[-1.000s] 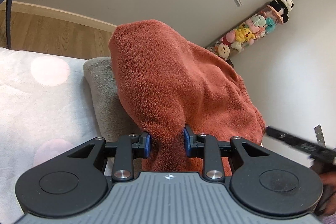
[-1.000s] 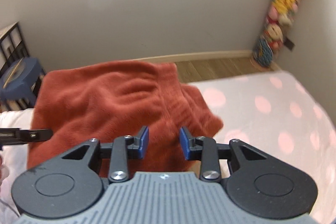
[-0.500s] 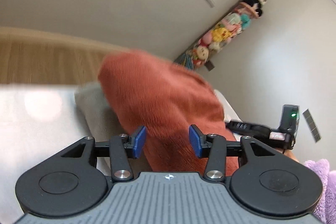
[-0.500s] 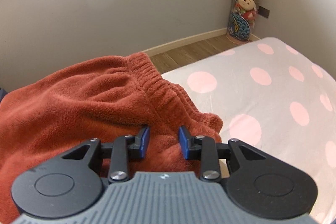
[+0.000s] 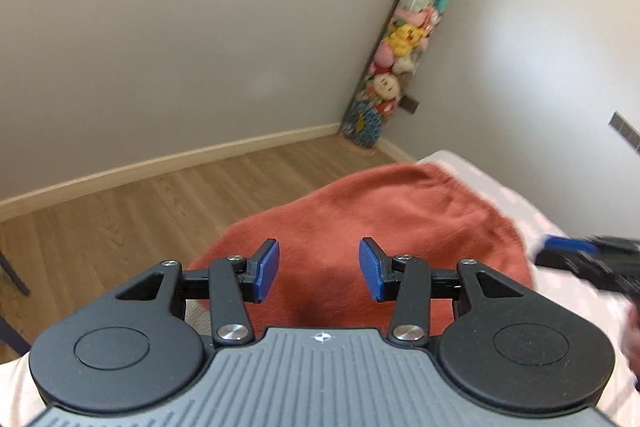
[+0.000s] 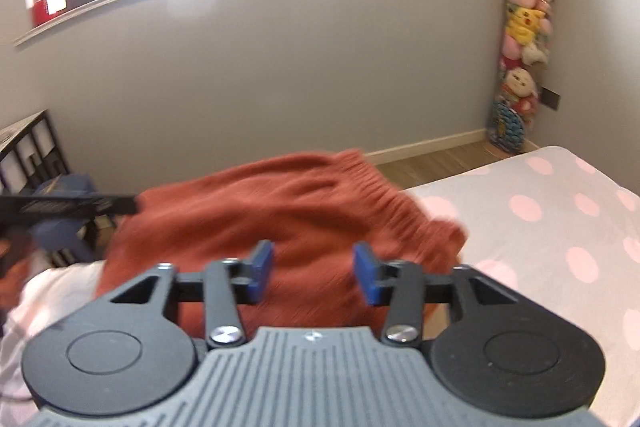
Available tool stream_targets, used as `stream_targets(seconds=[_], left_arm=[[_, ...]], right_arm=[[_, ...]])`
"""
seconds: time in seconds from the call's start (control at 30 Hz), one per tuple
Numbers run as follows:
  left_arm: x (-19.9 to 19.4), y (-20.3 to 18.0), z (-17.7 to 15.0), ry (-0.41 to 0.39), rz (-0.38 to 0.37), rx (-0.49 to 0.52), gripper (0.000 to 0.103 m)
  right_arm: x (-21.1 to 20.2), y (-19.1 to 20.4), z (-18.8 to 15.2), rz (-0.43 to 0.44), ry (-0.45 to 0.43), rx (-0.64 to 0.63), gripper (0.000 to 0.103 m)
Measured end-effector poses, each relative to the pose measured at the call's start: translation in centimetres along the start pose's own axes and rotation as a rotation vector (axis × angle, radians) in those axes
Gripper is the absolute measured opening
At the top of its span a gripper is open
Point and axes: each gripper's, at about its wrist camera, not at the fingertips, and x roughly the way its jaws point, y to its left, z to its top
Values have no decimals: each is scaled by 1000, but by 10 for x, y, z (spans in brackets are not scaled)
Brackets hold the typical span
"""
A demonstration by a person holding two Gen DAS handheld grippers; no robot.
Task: Fold clothes
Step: 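Lower the fleece bundle onto the beige blanket and open both grippers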
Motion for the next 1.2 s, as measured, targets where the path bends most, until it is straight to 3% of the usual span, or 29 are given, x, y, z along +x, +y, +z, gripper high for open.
stream_targets(seconds=[0.1,0.17,0.27,0.3,0.5,0.57,0.67,0.73,0.8,0.93,1.2], left_arm=[[12,5,-6,32,15,-17,41],[22,11,-6,58,14,-41,41],[29,19,-7,81,10,-91,42],[30,20,-8,78,13,-95,44],[5,8,-13,8,50,-32,43],[-11,-2,-18,-35,42,6,43],[-35,-24,-36,-78,-24,62,43],[-47,-45,-52,-76,-72,93,43],[-46,-66,-69,-24,-75,118,43],[-33,-87,-95,28,-9,144,43],[-54,-98,-108,-8,59,138,47]], right_arm=[[1,15,-29,13,33,-8,66],[16,19,-47,-63,97,-20,67],[34,-2,-60,-84,124,126,80],[40,-8,-63,-92,131,170,84],[37,7,-62,-132,140,153,85],[25,11,-61,-127,129,168,82],[-5,22,-63,-97,65,177,68],[-23,34,-71,-85,32,163,61],[-38,45,-81,-64,21,152,53],[-64,63,-101,-31,14,130,52],[-94,65,-123,-37,-28,119,52]])
